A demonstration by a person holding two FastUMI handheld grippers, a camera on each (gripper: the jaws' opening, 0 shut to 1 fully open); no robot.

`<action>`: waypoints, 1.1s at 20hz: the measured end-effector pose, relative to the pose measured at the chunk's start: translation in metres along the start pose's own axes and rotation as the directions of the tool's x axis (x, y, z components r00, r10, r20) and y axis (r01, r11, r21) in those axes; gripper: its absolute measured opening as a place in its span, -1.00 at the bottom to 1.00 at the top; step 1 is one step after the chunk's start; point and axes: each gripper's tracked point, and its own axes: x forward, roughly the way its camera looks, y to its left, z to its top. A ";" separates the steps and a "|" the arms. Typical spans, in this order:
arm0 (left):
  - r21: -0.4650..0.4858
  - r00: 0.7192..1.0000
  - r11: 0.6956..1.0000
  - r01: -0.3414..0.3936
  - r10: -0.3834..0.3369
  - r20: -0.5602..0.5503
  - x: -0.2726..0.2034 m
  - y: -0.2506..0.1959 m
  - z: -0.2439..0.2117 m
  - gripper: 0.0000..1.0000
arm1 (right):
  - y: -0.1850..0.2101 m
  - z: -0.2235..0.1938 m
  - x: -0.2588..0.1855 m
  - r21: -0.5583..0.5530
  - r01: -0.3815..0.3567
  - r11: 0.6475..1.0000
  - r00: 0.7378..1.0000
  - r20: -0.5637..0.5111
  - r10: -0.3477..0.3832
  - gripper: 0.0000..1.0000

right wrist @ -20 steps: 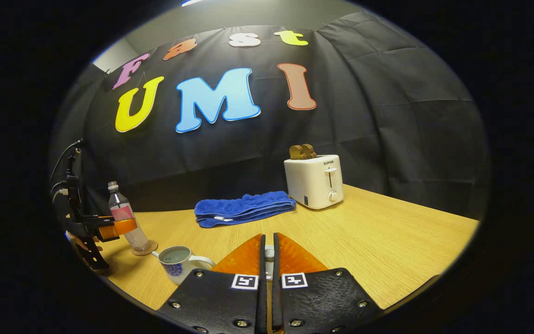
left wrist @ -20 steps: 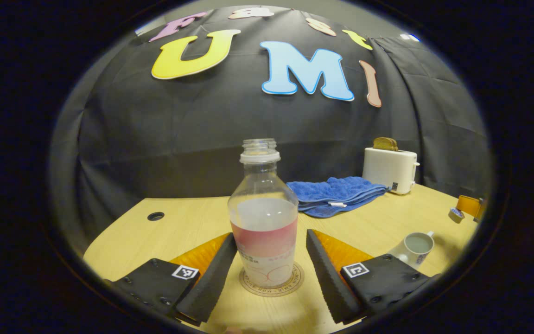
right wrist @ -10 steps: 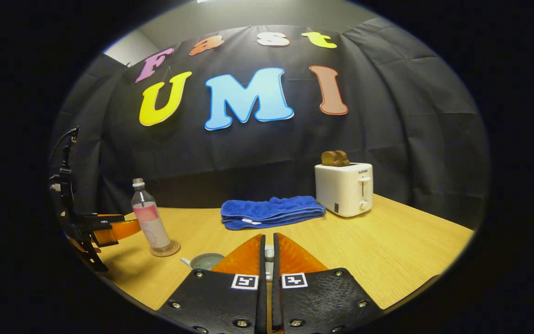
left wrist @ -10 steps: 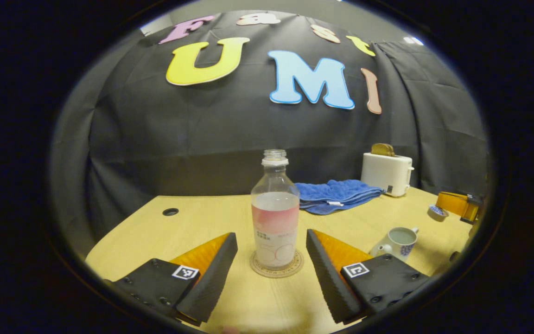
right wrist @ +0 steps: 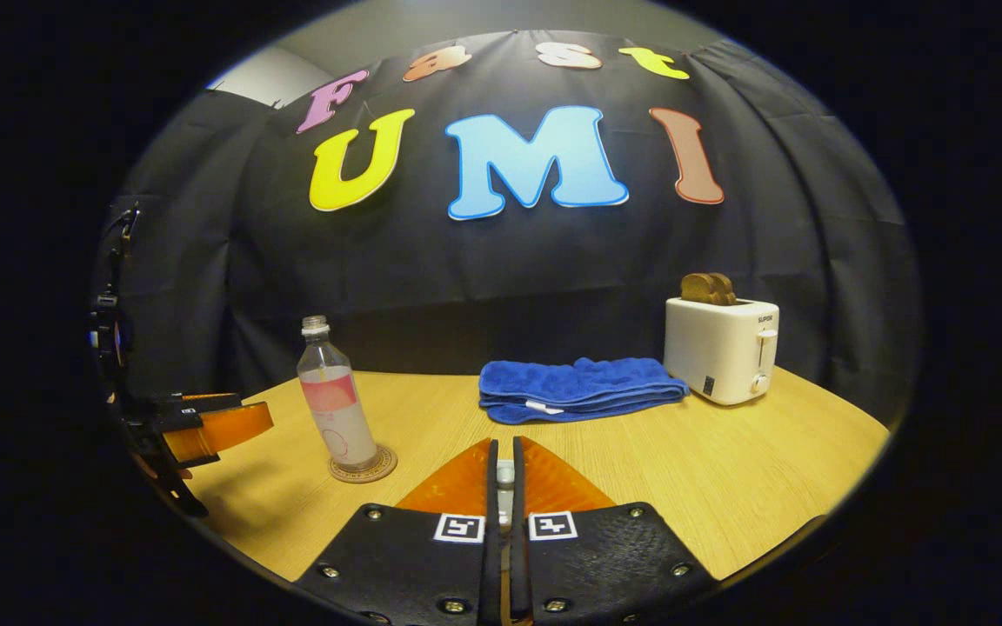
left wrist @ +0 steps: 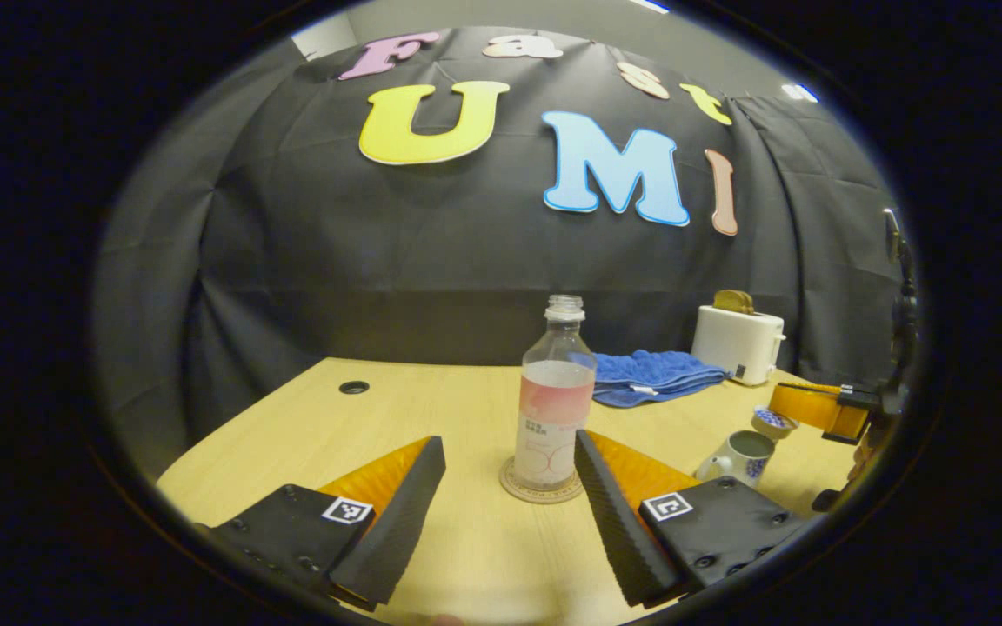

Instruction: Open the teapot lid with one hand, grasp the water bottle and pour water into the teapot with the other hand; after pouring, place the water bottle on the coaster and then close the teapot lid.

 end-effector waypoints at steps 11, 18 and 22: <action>0.010 0.999 0.999 0.032 -0.032 0.012 -0.010 -0.014 0.001 1.00 | 0.008 -0.018 0.010 -0.054 -0.017 0.998 0.998 -0.060 0.014 -0.91; 0.013 0.999 0.999 0.041 -0.041 0.021 -0.016 -0.024 0.003 1.00 | 0.008 -0.017 0.004 -0.019 -0.001 1.000 0.998 -0.057 0.000 -0.72; 0.034 0.998 0.999 0.029 -0.031 0.053 -0.030 -0.034 0.008 1.00 | 0.008 0.008 -0.016 -0.052 0.035 0.998 0.999 0.032 -0.034 -0.72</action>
